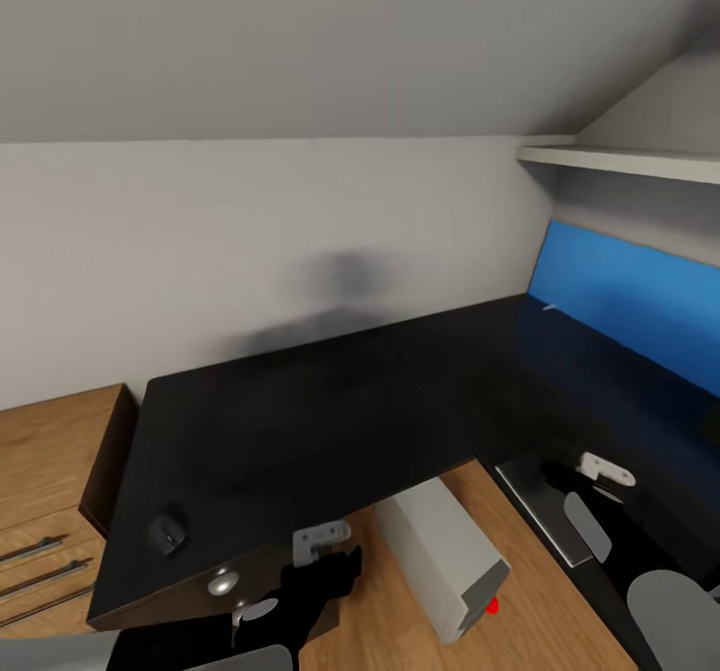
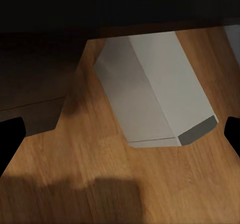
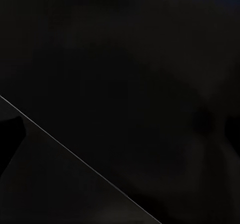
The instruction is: In the bedroom, organize the workspace by keeping the computer under the desk, ensuring the monitor is on the desk, placing the keyboard on the desk next to the monitor, placing the mouse on the desk next to the keyboard, moving the folder from the swivel chair onto the desk next to the mouse, stacking the notebook on top of the folder with the pen on top of the notebook, and positioning the swivel chair next to the desk.
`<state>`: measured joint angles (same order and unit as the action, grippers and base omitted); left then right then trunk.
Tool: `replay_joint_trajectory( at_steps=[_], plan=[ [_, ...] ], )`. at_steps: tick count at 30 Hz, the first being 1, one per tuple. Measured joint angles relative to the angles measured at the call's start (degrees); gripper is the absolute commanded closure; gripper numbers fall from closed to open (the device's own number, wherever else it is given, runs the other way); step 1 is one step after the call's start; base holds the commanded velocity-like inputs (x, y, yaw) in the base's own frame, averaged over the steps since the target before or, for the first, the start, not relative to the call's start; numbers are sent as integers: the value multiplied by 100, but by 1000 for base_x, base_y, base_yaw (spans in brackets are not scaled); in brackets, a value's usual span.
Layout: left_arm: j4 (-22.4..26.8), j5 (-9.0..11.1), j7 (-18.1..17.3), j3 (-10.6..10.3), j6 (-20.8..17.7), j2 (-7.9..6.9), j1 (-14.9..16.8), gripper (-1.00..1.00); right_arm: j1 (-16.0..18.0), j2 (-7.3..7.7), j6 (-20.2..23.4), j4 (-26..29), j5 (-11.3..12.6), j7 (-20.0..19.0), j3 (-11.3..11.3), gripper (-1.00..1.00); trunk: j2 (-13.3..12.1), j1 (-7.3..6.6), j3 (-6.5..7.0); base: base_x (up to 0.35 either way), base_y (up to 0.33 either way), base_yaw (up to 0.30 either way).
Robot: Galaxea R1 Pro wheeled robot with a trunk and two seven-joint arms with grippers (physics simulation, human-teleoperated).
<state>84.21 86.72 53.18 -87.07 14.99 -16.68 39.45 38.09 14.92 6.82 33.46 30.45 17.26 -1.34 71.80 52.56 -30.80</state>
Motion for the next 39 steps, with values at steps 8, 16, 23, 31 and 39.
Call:
replay_joint_trajectory(
  at_steps=[8,16,23,31,39],
  plan=[
    [0,1,-1,-6,-1,0,0,-100,0,6,13,157,-45,-4,4,-100,282,155,-126,0,0,0],
    [-9,9,-15,-13,-2,0,0,-100,-1,9,16,144,13,-133,15,-100,282,155,-126,0,0,0],
    [-118,23,-46,-59,-9,20,1,-100,-1,0,18,152,24,-161,-1,-100,282,157,-127,-114,21,0],
    [-131,23,-53,-62,-11,26,0,-100,-1,-1,19,151,11,-161,-2,-100,282,157,-126,-169,58,0],
    [-132,28,-54,-62,-11,32,0,-100,-1,-9,18,152,9,-163,-5,-100,282,155,-126,-135,87,0]
  ],
)
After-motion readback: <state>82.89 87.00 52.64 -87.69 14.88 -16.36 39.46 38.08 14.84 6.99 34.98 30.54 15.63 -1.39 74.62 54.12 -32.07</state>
